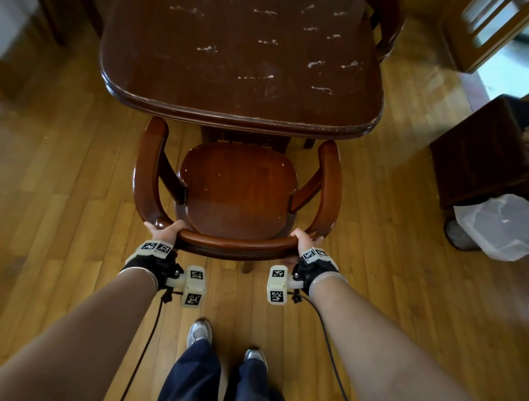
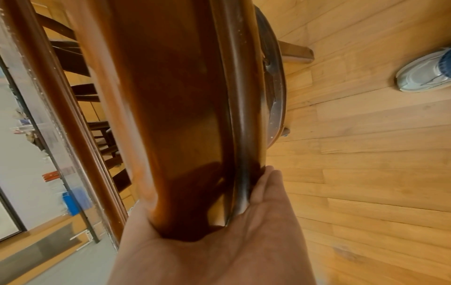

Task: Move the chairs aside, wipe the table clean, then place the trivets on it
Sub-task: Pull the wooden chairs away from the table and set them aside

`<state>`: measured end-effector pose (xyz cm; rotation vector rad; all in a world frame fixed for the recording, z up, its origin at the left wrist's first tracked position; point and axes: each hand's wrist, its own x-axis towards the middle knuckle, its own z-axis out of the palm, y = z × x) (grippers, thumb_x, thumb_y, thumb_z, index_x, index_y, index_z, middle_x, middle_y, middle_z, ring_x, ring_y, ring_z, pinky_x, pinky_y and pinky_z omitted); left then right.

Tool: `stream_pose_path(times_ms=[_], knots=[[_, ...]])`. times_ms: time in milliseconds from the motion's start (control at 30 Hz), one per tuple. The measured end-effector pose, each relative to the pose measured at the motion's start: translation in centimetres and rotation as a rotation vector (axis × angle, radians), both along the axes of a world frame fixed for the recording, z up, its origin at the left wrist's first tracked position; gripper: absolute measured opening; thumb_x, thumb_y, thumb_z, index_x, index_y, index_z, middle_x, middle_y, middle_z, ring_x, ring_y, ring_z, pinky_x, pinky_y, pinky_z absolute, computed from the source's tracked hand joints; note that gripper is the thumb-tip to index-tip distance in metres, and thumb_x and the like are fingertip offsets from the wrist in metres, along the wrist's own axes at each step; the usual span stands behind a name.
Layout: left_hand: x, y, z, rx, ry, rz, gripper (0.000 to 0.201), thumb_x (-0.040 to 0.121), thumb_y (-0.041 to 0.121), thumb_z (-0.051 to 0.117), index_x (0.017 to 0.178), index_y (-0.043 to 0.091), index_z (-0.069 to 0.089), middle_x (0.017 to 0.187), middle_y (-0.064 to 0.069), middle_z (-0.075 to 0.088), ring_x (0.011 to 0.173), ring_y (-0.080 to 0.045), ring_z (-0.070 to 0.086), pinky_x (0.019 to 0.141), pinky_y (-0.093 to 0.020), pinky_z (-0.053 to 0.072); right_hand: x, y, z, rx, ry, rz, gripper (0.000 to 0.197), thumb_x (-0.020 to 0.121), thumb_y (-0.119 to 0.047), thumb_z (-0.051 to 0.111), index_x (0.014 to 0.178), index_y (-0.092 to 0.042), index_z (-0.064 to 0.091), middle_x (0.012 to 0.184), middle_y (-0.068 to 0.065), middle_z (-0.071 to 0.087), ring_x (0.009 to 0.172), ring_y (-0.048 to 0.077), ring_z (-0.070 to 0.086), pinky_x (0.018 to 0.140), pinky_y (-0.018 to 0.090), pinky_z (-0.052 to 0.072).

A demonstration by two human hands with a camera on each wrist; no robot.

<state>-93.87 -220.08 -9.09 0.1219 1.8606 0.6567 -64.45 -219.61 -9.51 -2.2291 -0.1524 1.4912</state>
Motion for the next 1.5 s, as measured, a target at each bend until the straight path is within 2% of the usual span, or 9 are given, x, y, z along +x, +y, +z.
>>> stream_pose_path(times_ms=[133, 233, 367, 600, 733, 867, 1033, 1367, 1500], knots=[[-0.5, 0.3, -0.3, 0.031, 0.001, -0.006, 0.110, 0.073, 0.024, 0.066, 0.148, 0.037, -0.011, 0.127, -0.027, 0.055, 0.061, -0.022, 0.052, 0.074, -0.040, 0.049, -0.2, 0.1, -2.1, -0.036, -0.019, 0.008, 0.146, 0.019, -0.035, 0.063, 0.147, -0.043, -0.004, 0.127, 0.022, 0.053, 0.105, 0.046, 0.059, 0.091, 0.060, 0.047], [-0.4, 0.2, -0.3, 0.037, -0.006, 0.001, 0.111, 0.072, 0.023, 0.066, 0.149, 0.035, -0.012, 0.132, -0.025, 0.052, 0.093, -0.031, 0.064, 0.096, -0.047, 0.044, -0.3, -0.2, -1.4, -0.017, 0.000, 0.012, 0.131, 0.031, -0.033, 0.071, 0.144, -0.044, 0.007, 0.123, 0.020, 0.054, 0.098, 0.047, 0.061, 0.087, 0.061, 0.050], [-0.4, 0.0, -0.3, 0.042, 0.008, -0.024, 0.108, 0.075, 0.024, 0.066, 0.149, 0.033, -0.012, 0.130, -0.026, 0.053, 0.087, -0.028, 0.064, 0.084, -0.038, 0.047, 0.3, -0.3, -2.3, -0.009, -0.023, 0.030, 0.123, 0.035, -0.038, 0.072, 0.144, -0.041, 0.016, 0.124, 0.020, 0.056, 0.097, 0.045, 0.063, 0.086, 0.059, 0.051], [-0.3, -0.2, 0.6, -0.055, 0.126, -0.133, 0.120, 0.060, 0.056, 0.073, 0.151, 0.028, 0.000, 0.139, -0.018, 0.045, 0.122, -0.039, 0.049, 0.103, -0.054, 0.038, -1.4, -1.9, 3.5, 0.018, -0.015, 0.080, 0.122, 0.046, -0.066, 0.066, 0.151, -0.034, 0.011, 0.145, 0.014, 0.041, 0.121, 0.040, 0.052, 0.103, 0.057, 0.039], [1.9, -1.4, 3.3, 0.041, 0.201, -0.180, 0.104, 0.081, 0.037, 0.071, 0.152, 0.018, -0.002, 0.151, -0.014, 0.031, 0.136, -0.033, 0.035, 0.111, -0.047, 0.026, -2.0, -2.4, 6.0, 0.003, -0.114, 0.179, 0.101, 0.083, -0.054, 0.064, 0.155, -0.018, 0.003, 0.153, 0.016, 0.030, 0.137, 0.038, 0.035, 0.112, 0.050, 0.028], [3.6, -2.6, 4.1, 0.097, 0.267, -0.353, 0.114, 0.073, 0.038, 0.078, 0.151, 0.034, -0.006, 0.158, -0.011, 0.015, 0.141, -0.031, 0.026, 0.110, -0.050, 0.030, -2.2, -2.6, 6.1, -0.081, -0.242, 0.366, 0.103, 0.086, -0.061, 0.056, 0.154, -0.010, -0.002, 0.151, 0.018, 0.033, 0.136, 0.037, 0.037, 0.110, 0.047, 0.028], [4.1, -2.2, 4.9, 0.083, 0.378, -0.526, 0.108, 0.071, 0.042, 0.079, 0.151, 0.023, 0.010, 0.153, -0.022, 0.023, 0.135, -0.039, 0.033, 0.107, -0.050, 0.034, -2.3, -1.9, 7.0, -0.170, -0.336, 0.514, 0.096, 0.091, -0.066, 0.040, 0.151, -0.001, 0.006, 0.151, 0.020, 0.033, 0.136, 0.034, 0.038, 0.109, 0.042, 0.031], [6.8, -2.8, 10.0, -0.113, 0.462, -0.743, 0.078, 0.088, 0.035, 0.065, 0.150, 0.029, 0.019, 0.157, -0.016, -0.004, 0.139, -0.041, 0.024, 0.111, -0.051, 0.030, -2.6, -3.1, 10.9, -0.082, -0.429, 0.673, 0.064, 0.099, -0.050, 0.034, 0.146, -0.006, 0.033, 0.149, 0.015, 0.037, 0.134, 0.033, 0.040, 0.110, 0.044, 0.032], [5.7, -3.3, 13.4, -0.071, 0.513, -0.953, 0.060, 0.091, 0.036, 0.058, 0.144, 0.019, 0.035, 0.153, -0.014, 0.025, 0.133, -0.036, 0.038, 0.108, -0.048, 0.036, -4.4, -3.0, 15.4, -0.010, -0.422, 0.942, 0.058, 0.102, -0.046, 0.029, 0.149, -0.013, 0.028, 0.154, 0.010, 0.032, 0.138, 0.033, 0.035, 0.111, 0.046, 0.030]])
